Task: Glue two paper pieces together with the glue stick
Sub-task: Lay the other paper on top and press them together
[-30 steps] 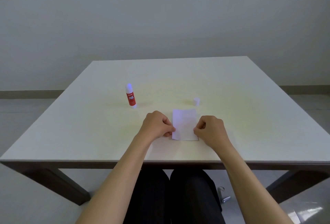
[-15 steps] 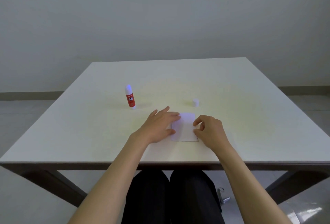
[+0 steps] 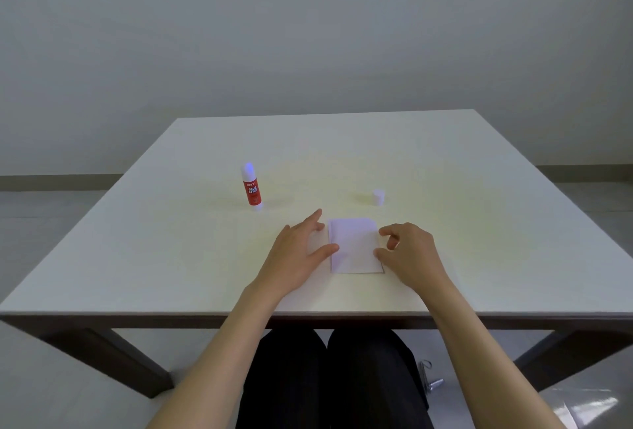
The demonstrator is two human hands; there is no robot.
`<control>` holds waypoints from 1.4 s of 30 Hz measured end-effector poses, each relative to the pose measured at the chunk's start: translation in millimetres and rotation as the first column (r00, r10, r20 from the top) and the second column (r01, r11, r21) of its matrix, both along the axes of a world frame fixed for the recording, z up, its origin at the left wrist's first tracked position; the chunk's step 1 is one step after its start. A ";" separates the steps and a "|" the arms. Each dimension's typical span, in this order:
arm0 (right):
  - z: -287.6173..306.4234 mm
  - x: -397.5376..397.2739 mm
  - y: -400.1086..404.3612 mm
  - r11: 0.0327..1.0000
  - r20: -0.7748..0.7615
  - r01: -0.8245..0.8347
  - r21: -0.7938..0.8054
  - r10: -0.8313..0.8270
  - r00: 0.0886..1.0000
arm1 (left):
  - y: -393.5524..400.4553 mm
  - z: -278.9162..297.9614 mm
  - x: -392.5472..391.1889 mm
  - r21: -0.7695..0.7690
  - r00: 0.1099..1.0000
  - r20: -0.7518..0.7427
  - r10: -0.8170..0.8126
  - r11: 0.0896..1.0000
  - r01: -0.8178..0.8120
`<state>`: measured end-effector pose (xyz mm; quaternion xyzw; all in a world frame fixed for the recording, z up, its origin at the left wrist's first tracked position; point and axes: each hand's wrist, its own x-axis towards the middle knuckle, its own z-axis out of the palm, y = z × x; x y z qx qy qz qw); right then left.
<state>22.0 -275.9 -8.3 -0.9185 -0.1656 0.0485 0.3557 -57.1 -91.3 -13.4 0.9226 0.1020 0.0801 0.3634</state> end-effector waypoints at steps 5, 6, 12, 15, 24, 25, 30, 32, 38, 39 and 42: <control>0.8 -1.7 3.1 1.000 0.010 -0.016 -0.008 0.016 1.000 | -1.1 0.0 0.0 -0.030 0.999 -0.042 -0.002 1.000 0.000; 0.6 -2.0 4.3 1.000 0.013 -0.023 -0.014 0.023 1.000 | -1.1 0.3 -0.2 -0.031 0.999 -0.051 -0.002 1.000 0.000; 1.5 -1.0 8.2 0.999 -0.013 -0.035 -0.029 0.034 0.999 | 0.5 0.4 -0.5 -0.107 0.997 -0.083 0.011 0.994 -0.020; 2.2 -1.8 12.2 0.996 -0.024 -0.050 -0.070 0.048 0.999 | 1.2 0.0 0.4 -0.164 0.995 -0.095 0.012 0.986 -0.028; -0.2 -15.5 26.5 0.966 0.072 -0.106 -0.234 0.126 0.989 | -1.3 0.2 -1.4 -0.092 0.993 -0.114 -0.019 0.996 0.009; -0.5 -16.7 27.6 0.962 0.080 -0.114 -0.247 0.138 0.987 | -1.9 0.2 -2.1 -0.069 0.994 -0.107 -0.027 0.997 0.019; -0.2 -22.9 32.5 0.943 0.125 -0.171 -0.287 0.214 0.969 | 4.0 -5.4 -12.3 0.018 0.996 -0.075 -0.047 0.999 0.048; -0.9 -24.8 35.8 0.934 0.155 -0.183 -0.307 0.238 0.959 | 9.8 -6.5 -18.1 0.030 0.995 -0.075 -0.060 0.998 0.063; 2.8 -18.4 32.3 0.980 0.182 -0.101 -0.170 0.132 0.974 | 28.0 0.4 -25.4 0.047 0.992 -0.087 -0.087 0.995 0.091; 3.2 -16.3 28.3 0.987 0.207 -0.034 -0.154 0.066 0.976 | 28.3 0.8 -25.0 0.037 0.991 -0.093 -0.093 0.995 0.096; 0.2 -14.7 22.2 0.962 0.277 0.076 -0.263 0.000 0.961 | 23.0 -0.6 -22.5 0.001 0.988 -0.110 -0.105 0.994 0.106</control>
